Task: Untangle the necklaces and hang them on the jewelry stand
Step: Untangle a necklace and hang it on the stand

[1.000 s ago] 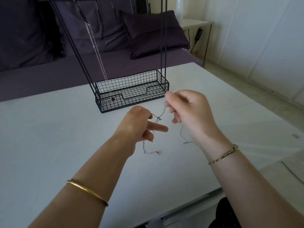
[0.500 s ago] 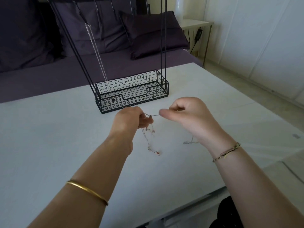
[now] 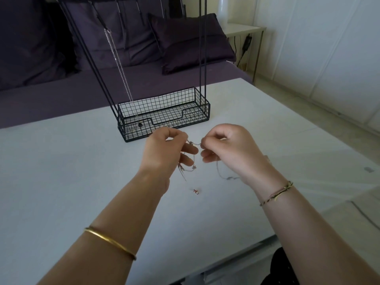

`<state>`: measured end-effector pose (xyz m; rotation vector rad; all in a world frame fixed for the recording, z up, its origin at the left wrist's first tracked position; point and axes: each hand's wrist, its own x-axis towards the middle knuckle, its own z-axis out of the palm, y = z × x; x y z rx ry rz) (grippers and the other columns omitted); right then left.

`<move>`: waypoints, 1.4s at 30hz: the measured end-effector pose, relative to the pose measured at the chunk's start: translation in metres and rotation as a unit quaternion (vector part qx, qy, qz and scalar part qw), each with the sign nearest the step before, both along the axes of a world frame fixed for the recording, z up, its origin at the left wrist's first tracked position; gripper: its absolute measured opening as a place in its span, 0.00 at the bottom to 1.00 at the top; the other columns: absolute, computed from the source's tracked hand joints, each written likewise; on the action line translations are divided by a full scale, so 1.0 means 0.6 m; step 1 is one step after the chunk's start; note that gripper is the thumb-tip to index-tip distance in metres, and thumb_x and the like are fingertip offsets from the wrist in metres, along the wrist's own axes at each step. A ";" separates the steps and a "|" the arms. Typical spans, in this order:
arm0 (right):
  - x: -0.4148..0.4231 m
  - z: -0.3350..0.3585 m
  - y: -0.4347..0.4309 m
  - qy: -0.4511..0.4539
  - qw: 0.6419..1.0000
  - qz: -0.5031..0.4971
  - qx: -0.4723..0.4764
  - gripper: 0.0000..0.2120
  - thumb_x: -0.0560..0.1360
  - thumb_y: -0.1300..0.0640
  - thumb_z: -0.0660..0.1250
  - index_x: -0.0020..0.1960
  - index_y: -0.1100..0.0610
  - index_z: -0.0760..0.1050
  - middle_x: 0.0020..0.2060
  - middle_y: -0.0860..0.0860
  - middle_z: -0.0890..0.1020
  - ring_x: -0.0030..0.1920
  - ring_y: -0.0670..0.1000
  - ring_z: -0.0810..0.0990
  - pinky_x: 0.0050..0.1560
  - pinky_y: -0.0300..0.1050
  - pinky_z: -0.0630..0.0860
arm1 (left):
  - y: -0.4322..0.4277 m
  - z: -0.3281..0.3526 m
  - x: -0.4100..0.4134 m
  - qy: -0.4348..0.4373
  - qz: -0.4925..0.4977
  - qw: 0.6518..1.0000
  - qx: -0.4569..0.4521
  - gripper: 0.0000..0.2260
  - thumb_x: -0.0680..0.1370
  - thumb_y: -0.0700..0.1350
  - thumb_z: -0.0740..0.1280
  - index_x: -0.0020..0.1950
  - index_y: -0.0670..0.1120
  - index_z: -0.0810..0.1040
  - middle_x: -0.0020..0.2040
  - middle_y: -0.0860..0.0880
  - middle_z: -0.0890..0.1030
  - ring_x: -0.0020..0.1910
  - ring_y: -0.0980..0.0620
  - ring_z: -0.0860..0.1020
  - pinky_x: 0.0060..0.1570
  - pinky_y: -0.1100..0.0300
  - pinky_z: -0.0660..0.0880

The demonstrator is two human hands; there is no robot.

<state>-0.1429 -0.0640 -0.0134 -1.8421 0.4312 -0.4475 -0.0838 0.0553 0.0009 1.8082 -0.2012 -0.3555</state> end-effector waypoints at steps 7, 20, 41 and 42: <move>0.004 0.003 -0.006 -0.024 0.998 -0.026 -0.055 0.04 0.70 0.60 0.71 0.36 0.55 0.82 0.25 0.42 0.78 0.27 0.39 0.71 0.31 0.33 0.67 | 0.001 -0.003 -0.001 -0.017 -0.002 1.000 0.004 0.04 0.81 0.40 0.60 0.49 0.40 0.73 0.33 0.48 0.84 0.16 0.57 0.67 0.49 0.50 0.80; -0.004 0.008 -0.013 0.043 0.997 0.002 -0.065 0.03 0.68 0.55 0.73 0.36 0.51 0.82 0.35 0.44 0.83 0.37 0.47 0.79 0.43 0.47 0.75 | -0.001 -0.002 0.005 0.030 0.036 0.995 -0.092 0.05 0.81 0.38 0.58 0.53 0.39 0.71 0.38 0.45 0.83 0.32 0.54 0.81 0.30 0.60 0.79; -0.004 0.009 -0.009 0.001 0.998 -0.042 0.041 0.03 0.69 0.62 0.70 0.37 0.60 0.81 0.30 0.55 0.80 0.29 0.43 0.72 0.28 0.34 0.65 | 0.002 0.001 0.008 -0.026 0.084 0.996 -0.030 0.05 0.79 0.42 0.62 0.44 0.47 0.73 0.27 0.51 0.72 0.22 0.57 0.65 0.20 0.67 0.63; -0.004 0.008 -0.009 -0.002 0.998 -0.035 0.043 0.02 0.69 0.61 0.71 0.37 0.59 0.82 0.36 0.56 0.83 0.34 0.44 0.74 0.33 0.37 0.67 | 0.002 0.001 0.008 -0.024 0.084 0.996 -0.030 0.04 0.80 0.42 0.62 0.45 0.47 0.73 0.26 0.51 0.72 0.20 0.57 0.65 0.19 0.68 0.63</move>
